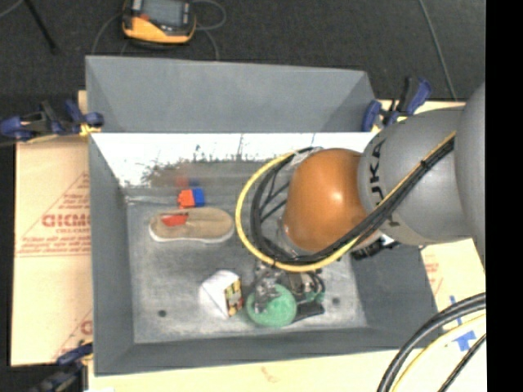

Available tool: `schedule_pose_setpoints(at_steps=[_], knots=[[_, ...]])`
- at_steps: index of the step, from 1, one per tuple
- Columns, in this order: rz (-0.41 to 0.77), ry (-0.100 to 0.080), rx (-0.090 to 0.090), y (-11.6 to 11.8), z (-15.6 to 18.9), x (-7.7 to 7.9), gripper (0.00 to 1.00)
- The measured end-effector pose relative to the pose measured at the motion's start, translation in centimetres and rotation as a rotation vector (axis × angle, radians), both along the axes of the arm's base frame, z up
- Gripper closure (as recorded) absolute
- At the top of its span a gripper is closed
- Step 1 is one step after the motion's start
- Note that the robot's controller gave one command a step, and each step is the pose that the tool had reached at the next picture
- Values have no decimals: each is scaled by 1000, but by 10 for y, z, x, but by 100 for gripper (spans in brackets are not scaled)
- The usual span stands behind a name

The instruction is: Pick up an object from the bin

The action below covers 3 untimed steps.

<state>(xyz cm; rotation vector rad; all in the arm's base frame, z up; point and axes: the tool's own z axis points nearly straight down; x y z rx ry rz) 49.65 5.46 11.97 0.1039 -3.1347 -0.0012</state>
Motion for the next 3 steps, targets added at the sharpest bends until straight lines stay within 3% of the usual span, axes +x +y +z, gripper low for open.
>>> schedule_pose_setpoints(at_steps=[1,2,3], knots=[[8,-2,-1,-10,60,-3,100],[7,-7,-1,-9,114,4,100],[169,-8,-1,-5,156,16,100]])
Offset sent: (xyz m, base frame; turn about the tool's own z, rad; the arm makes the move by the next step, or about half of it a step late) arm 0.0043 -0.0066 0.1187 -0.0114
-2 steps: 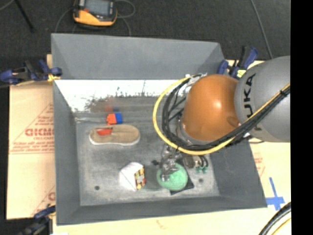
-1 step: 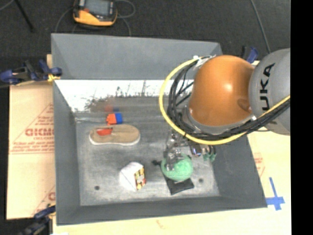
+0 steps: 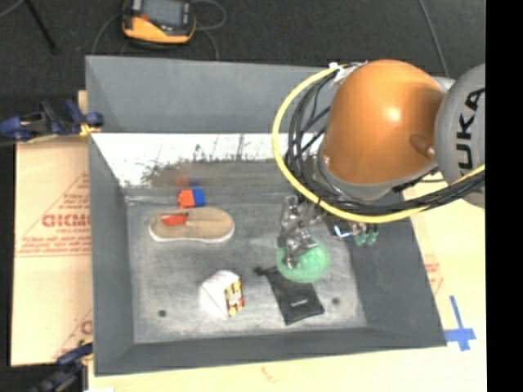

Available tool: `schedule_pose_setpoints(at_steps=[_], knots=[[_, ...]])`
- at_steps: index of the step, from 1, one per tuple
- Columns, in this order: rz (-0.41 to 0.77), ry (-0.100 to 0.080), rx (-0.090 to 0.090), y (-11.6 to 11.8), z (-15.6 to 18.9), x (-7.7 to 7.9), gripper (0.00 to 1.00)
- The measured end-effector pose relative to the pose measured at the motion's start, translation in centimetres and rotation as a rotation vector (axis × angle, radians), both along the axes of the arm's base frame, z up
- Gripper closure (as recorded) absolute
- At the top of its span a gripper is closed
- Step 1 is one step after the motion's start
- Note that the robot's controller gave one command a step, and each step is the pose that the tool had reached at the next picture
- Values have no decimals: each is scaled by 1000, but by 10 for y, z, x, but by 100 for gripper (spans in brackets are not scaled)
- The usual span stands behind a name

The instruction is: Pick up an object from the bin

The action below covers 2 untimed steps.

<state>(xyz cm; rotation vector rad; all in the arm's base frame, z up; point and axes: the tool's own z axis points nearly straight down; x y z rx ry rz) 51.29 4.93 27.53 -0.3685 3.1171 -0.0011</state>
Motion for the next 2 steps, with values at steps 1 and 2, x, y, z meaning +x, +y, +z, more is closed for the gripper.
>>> schedule_pose_setpoints(at_steps=[1,2], knots=[[96,-13,1,0,27,6,100],[75,-5,1,25,-38,-13,100]])
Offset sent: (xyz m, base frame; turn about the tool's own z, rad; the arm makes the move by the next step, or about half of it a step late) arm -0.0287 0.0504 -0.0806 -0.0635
